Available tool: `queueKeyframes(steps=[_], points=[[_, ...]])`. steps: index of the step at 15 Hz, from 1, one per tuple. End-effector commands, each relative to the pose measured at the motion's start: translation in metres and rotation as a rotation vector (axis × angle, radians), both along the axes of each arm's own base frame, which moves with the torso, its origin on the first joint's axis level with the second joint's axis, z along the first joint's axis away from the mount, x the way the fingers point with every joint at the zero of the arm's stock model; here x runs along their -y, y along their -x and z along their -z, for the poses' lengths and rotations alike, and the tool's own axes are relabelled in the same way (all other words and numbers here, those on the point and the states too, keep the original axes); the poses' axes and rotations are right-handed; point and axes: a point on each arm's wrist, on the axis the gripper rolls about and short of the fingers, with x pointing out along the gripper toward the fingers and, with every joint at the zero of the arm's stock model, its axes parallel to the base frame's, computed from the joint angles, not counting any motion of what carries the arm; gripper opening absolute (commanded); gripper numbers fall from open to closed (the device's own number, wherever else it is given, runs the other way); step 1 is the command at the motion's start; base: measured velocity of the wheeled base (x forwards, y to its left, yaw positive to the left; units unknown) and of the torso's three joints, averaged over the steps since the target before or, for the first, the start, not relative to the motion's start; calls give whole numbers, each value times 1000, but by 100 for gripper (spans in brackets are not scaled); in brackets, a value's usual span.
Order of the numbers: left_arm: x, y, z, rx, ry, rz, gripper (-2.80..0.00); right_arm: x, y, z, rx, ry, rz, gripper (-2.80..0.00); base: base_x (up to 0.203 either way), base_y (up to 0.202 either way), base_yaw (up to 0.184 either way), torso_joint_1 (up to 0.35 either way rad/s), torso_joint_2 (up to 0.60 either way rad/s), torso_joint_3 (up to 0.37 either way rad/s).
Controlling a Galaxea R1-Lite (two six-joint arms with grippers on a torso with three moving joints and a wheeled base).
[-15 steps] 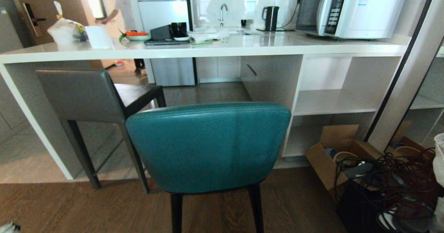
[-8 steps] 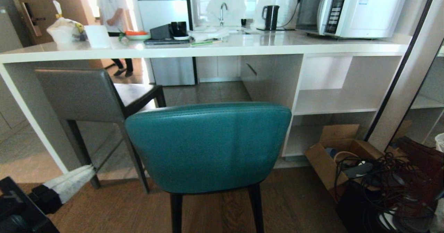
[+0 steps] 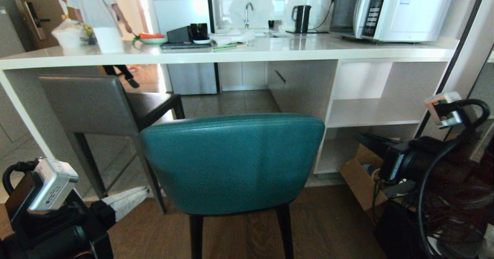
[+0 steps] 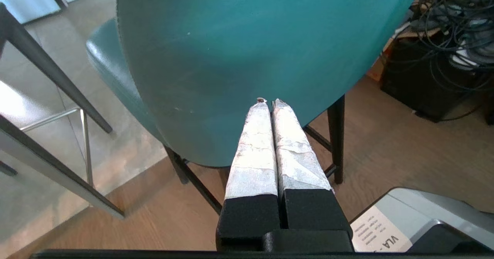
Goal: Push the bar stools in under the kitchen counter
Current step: Push the blue chair back under the dining table
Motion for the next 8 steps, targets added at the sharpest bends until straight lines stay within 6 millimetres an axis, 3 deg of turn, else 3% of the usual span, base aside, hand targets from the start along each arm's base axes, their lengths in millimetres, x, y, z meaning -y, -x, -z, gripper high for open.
queueKeyframes(steps=[1, 3, 5, 8], points=[[0, -3, 5, -25, -6, -3, -280, -12, -19, 8, -41, 2, -10, -280, 0, 0, 0, 0, 0, 0], [-1, 5, 15, -56, -15, 4, -280, -26, -9, 9, -65, -28, -53, -280, 0, 0, 0, 0, 0, 0], [-2, 5, 15, -62, -12, 0, -280, -26, 11, 16, -89, -29, -58, -280, 0, 0, 0, 0, 0, 0], [-1, 2, 16, -74, -13, 0, -280, -29, 23, 24, -115, -17, -94, -280, 0, 0, 0, 0, 0, 0]])
